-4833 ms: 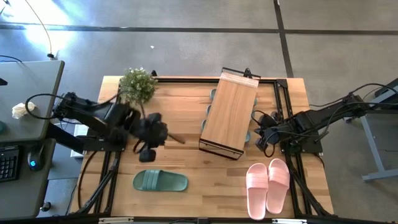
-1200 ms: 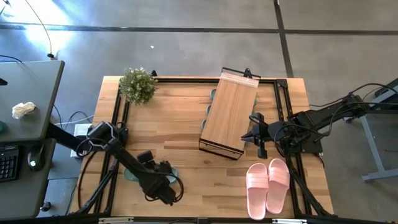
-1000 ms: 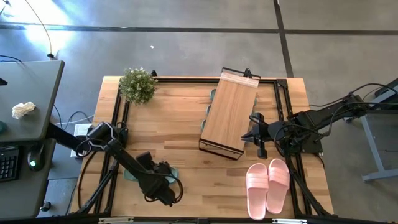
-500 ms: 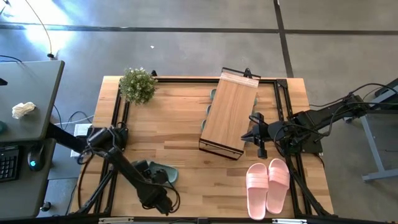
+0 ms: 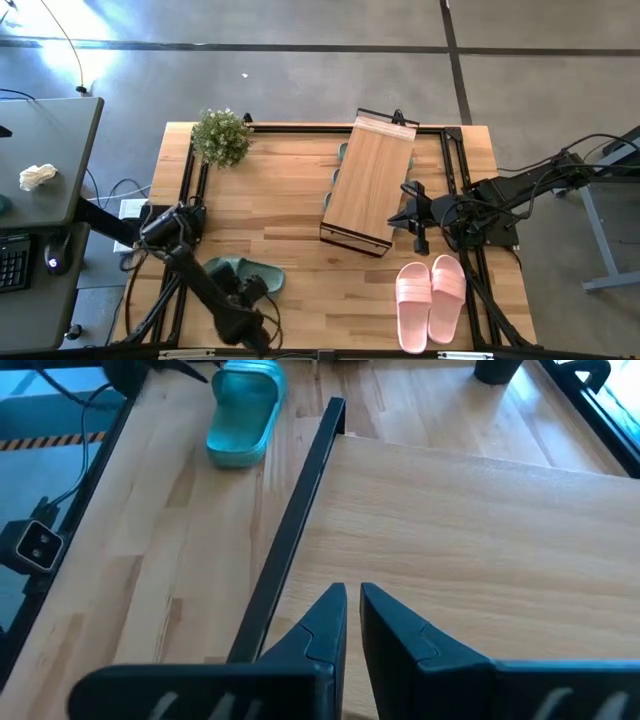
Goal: Pick and place slides into the shelf
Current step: Put the green slide under the shelf
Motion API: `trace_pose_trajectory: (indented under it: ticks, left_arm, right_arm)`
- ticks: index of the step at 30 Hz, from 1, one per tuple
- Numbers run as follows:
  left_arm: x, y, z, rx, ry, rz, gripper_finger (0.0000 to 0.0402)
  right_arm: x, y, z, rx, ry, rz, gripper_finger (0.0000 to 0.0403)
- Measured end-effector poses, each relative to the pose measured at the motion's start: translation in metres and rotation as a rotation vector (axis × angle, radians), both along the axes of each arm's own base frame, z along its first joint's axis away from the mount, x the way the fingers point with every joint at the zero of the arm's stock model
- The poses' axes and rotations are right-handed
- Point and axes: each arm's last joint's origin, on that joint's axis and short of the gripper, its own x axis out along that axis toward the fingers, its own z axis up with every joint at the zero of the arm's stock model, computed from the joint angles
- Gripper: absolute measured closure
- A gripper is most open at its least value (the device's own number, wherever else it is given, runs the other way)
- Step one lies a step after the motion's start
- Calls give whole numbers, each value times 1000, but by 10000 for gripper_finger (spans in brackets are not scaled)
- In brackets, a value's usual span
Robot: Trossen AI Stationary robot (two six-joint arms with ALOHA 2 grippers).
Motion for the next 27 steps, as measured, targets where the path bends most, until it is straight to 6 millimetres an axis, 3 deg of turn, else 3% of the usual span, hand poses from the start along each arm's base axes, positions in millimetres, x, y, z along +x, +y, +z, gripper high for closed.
trace_pose_trajectory:
  ticks: [6, 12, 14, 22, 27]
  left_arm:
    - [-23, -21, 34, -8, -201, 97, 296]
    - [-44, -29, 56, -90, -220, 95, 296]
    - [-49, -32, 57, -103, -205, 83, 296]
    - [-81, -56, 48, -38, -226, -251, 296]
    - [-100, -54, 29, -3, -119, -251, 296]
  right_arm:
    - [0, 0, 0, 26, 6, -1, 379]
    - [-2, 0, -3, 67, 49, -2, 379]
    - [-3, 1, -4, 75, 62, 12, 379]
    - [-3, 1, -5, 32, 69, 37, 379]
    - [-3, -1, -5, -12, 59, 14, 379]
